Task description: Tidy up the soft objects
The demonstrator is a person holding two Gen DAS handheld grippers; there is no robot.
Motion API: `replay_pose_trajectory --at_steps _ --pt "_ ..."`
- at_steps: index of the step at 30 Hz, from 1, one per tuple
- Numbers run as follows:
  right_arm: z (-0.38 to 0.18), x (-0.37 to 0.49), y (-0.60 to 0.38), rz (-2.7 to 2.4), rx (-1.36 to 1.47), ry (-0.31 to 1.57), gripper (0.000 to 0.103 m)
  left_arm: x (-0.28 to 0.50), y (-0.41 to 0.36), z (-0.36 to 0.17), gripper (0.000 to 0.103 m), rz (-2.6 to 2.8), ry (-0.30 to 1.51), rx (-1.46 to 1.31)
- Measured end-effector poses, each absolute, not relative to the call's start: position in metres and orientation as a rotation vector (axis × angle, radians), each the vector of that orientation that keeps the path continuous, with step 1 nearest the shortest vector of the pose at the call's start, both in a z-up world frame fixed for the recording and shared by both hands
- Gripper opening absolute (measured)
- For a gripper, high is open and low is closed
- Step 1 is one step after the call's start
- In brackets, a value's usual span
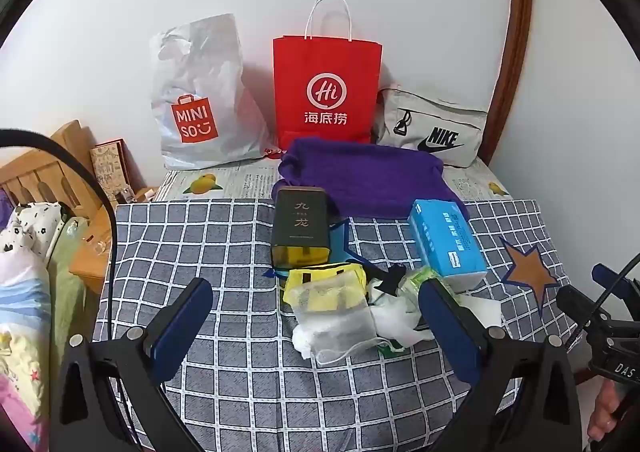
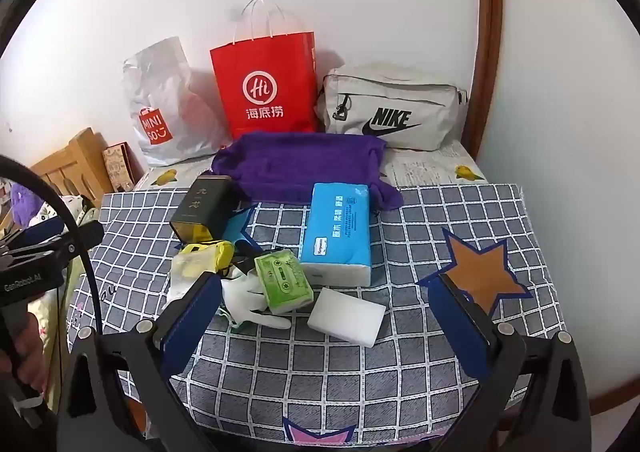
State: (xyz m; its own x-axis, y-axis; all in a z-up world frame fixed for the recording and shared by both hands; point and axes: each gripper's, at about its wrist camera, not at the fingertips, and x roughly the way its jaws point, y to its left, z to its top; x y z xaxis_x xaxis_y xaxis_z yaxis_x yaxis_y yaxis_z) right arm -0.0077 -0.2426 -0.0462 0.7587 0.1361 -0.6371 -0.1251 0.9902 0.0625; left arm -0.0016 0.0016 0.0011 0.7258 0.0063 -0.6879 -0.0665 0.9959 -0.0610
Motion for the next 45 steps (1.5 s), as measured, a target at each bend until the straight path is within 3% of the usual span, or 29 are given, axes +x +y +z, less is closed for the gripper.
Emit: replay_pose_trajectory --at_steps 45 --pt "-0.036 -0.024 -0.231 0.172 0.007 0.666 0.102 -0.008 0.002 0.006 0.103 0.058 0.733 -0.046"
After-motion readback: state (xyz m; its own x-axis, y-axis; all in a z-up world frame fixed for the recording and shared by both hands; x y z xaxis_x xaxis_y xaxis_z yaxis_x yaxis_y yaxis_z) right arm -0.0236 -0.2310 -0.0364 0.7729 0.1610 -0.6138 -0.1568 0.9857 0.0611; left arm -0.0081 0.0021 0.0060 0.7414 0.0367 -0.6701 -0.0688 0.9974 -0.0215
